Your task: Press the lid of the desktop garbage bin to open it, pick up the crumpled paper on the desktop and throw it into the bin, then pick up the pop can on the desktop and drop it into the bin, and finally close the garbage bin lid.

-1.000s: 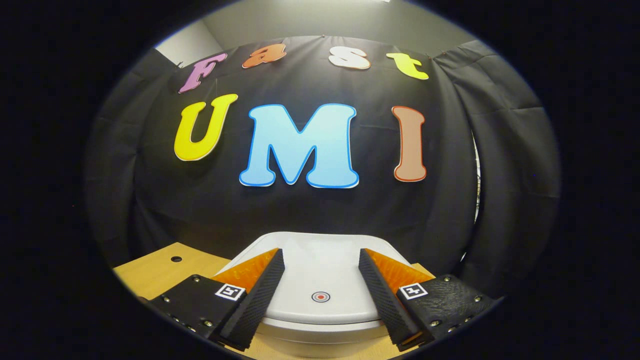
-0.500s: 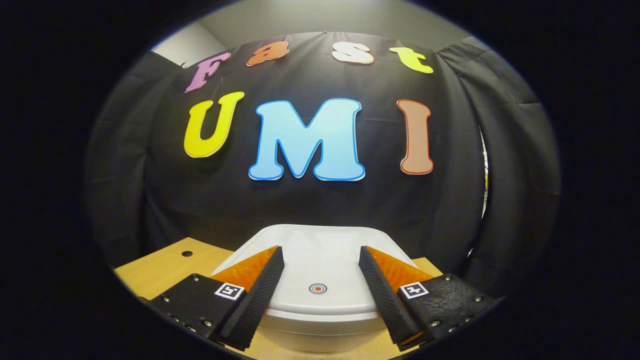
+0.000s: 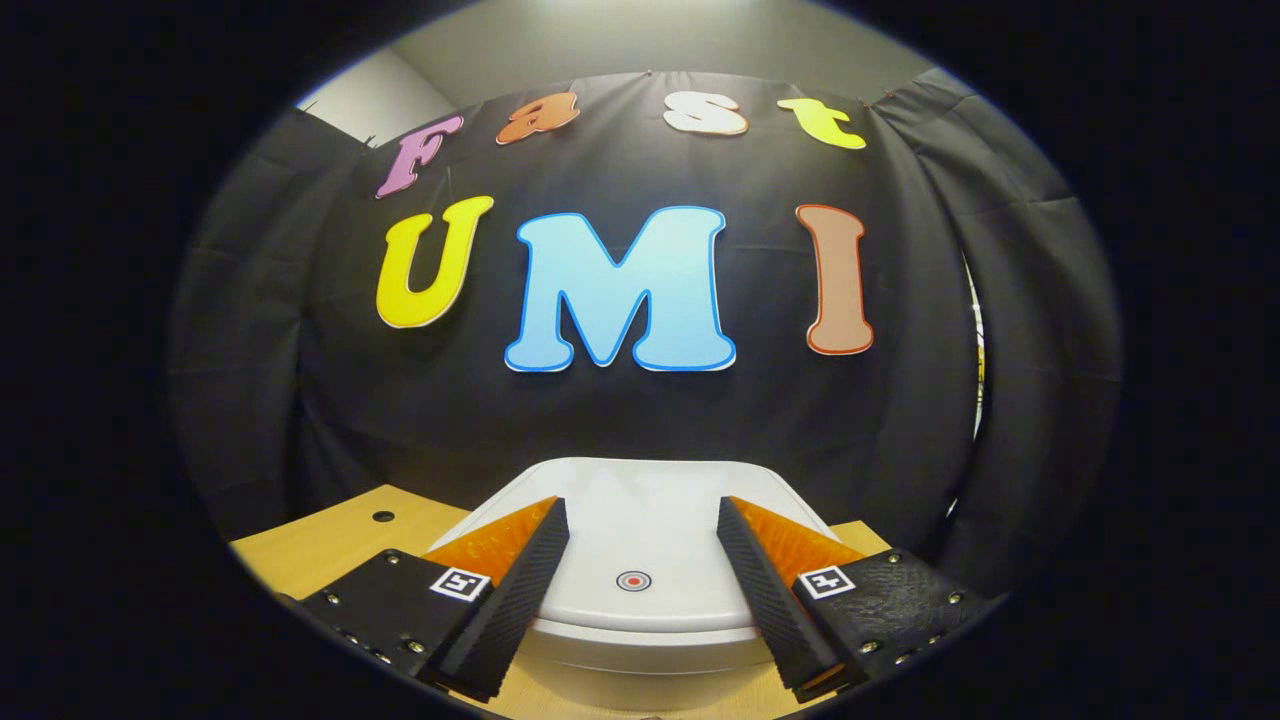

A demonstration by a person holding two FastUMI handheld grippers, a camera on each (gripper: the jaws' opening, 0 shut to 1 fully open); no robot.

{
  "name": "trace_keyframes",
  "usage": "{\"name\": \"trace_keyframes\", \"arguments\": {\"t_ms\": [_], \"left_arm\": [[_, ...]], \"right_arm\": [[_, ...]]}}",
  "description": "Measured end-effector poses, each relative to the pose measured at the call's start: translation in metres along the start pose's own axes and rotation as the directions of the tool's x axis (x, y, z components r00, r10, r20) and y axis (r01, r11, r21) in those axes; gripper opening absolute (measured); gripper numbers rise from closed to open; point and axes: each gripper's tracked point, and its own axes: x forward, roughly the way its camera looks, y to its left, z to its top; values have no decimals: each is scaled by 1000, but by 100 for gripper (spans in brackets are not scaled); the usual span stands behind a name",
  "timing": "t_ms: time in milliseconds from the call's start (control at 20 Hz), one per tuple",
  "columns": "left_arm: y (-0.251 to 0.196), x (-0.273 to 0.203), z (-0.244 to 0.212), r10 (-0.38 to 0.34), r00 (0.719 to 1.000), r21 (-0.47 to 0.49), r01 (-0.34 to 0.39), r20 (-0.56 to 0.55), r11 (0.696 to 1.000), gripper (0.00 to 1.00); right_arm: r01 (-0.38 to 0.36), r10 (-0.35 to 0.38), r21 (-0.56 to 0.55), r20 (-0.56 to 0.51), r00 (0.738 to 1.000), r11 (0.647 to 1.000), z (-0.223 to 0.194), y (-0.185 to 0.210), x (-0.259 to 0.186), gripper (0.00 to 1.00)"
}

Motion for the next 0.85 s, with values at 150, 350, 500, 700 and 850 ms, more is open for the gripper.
{"name": "trace_keyframes", "arguments": {"t_ms": [150, 350, 500, 700, 850], "left_arm": [[4, 6, 0, -9, 1000, 3, 9, -1, 1000, 96], [7, 25, 6, -33, 999, 34, 32, 28, 999, 96], [8, 44, 5, -51, 998, 14, 50, 27, 999, 96], [8, 64, 3, -79, 996, 18, 79, 37, 997, 96], [8, 75, 2, -104, 994, 1, 104, 37, 995, 96]], "right_arm": [[28, -28, -7, -18, 999, 1000, 2, -7, -19, 95], [28, -28, -20, 14, 1000, 999, 11, -1, -55, 95], [30, -28, -34, 43, 999, 999, 23, 6, -85, 95], [12, -11, -24, 67, 998, 1000, 39, 23, -119, 95], [20, -19, -14, 72, 997, 1000, 44, 30, -144, 95]]}}
